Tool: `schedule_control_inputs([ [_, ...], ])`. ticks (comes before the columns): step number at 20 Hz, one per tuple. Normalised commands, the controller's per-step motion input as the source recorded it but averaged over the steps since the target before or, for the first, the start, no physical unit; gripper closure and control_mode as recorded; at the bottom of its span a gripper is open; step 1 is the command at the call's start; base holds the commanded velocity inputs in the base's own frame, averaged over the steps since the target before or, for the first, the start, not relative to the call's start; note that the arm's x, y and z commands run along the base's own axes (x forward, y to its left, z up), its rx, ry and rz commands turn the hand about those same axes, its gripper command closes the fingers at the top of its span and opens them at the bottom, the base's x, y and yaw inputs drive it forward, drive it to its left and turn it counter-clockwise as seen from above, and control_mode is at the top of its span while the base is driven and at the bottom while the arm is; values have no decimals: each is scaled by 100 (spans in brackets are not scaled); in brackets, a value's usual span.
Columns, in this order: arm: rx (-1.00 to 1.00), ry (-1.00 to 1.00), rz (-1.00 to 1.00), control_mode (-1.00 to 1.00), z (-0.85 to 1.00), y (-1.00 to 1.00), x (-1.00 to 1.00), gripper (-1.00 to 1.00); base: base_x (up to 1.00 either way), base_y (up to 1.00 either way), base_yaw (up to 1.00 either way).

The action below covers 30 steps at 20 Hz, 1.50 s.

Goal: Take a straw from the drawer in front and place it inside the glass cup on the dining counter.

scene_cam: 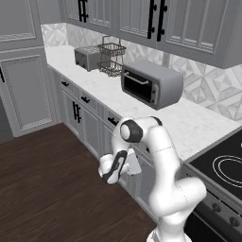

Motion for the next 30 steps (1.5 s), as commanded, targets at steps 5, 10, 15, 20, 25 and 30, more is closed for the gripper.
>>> schedule_control_inputs([
  [5, 8, 0, 11, -100, -8, -49, 36, -100, 0, 0, 0],
  [10, 20, 2, 31, -100, -9, -54, 7, -100, 0, 0, 0],
  [15, 23, 9, 26, -100, -1, -39, 21, -100, 0, 0, 0],
  [20, 16, 16, 13, -100, -7, -4, 35, -100, 0, 0, 0],
  [25, 11, 17, 10, -100, -26, 0, 35, -100, 0, 0, 0],
  [30, 6, 16, 10, -100, -42, 0, 29, -100, 0, 0, 0],
])
